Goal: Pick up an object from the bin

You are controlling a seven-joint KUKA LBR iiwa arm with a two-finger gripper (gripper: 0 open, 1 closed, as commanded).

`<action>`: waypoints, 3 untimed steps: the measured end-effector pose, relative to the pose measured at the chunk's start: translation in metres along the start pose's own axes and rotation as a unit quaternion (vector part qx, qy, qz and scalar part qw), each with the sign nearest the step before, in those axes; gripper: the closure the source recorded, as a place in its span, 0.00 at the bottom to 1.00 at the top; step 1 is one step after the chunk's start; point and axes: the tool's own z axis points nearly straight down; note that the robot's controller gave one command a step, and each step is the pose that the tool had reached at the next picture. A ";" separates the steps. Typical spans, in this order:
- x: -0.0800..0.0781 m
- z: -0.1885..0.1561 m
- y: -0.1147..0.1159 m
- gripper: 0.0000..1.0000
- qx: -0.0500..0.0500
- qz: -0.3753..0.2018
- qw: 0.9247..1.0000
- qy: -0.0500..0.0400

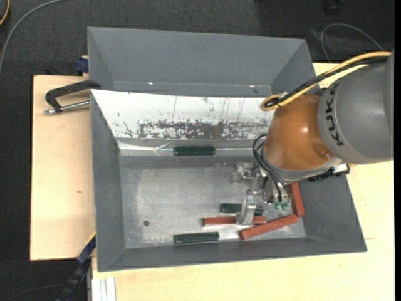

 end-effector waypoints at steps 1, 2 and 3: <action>0.026 0.000 0.007 0.00 0.000 -0.103 0.995 0.002; 0.024 -0.002 0.007 1.00 0.000 -0.103 0.995 0.000; 0.026 -0.048 0.013 1.00 0.000 -0.113 0.994 -0.003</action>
Offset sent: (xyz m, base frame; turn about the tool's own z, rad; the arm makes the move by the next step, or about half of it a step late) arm -0.0257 0.0082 -0.0012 -0.2070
